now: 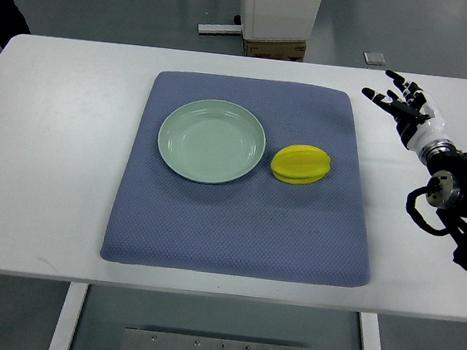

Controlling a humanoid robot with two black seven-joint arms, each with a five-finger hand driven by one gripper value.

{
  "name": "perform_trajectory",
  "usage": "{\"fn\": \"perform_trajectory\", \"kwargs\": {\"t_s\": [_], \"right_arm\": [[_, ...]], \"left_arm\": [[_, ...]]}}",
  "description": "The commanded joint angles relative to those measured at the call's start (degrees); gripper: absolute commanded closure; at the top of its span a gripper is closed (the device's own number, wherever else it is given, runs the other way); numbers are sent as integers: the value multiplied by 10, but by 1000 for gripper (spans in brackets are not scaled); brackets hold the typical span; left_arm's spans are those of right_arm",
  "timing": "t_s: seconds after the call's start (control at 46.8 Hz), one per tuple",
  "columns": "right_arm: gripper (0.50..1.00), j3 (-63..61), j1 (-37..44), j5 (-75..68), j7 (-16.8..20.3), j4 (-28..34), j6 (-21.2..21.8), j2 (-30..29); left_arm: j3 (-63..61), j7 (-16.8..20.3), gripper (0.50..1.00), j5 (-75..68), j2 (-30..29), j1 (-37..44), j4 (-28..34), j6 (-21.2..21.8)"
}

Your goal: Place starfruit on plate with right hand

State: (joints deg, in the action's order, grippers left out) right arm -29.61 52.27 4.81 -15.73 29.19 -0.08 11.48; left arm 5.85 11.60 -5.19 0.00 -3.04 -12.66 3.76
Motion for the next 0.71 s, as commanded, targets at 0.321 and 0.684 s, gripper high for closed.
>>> {"fn": "perform_trajectory", "kwargs": {"t_s": [0.321,0.684], "right_arm": [[500,1,1,0,0,0,0,0],[500,0,0,0,0,0,0,-1]], "left_arm": [[0,3,500,0,0,-6,0,-2],[0,3,500,0,0,8,0,0]]}}
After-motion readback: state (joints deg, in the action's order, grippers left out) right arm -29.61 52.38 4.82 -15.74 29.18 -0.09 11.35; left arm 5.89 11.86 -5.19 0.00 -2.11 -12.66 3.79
